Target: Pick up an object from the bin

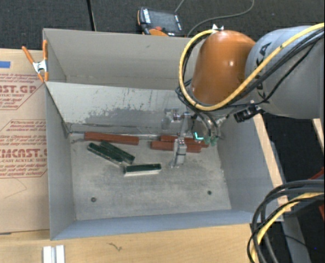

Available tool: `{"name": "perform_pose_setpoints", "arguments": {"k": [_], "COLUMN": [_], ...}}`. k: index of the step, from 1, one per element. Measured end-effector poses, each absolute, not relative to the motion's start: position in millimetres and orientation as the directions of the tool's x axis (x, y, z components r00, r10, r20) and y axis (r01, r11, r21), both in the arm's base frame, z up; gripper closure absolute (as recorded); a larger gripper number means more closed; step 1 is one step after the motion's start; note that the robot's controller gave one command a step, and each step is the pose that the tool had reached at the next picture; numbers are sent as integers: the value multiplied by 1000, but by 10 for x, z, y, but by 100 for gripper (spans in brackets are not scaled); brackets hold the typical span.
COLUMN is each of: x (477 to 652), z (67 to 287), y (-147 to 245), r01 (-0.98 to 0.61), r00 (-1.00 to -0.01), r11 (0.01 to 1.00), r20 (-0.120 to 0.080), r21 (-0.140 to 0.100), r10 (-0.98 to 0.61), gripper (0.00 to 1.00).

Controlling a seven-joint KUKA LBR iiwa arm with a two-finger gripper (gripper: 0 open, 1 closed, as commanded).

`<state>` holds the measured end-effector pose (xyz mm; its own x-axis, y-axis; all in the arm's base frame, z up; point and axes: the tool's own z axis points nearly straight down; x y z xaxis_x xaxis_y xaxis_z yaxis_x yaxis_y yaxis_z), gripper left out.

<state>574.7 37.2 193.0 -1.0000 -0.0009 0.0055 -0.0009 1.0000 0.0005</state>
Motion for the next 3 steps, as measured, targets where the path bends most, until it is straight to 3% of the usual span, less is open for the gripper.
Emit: {"name": "perform_pose_setpoints", "arguments": {"k": [1,2,3], "x": [5688,5715,5582], "z": [652,705,2119], "y": [805,795,987], "r01": [128,129,75], "r00": [-992,-992,-997], "r11": [992,992,997], "r20": [6,0,-10], "r21": [0,1,3], "r10": [128,129,75], "gripper": [0,100,100]}}
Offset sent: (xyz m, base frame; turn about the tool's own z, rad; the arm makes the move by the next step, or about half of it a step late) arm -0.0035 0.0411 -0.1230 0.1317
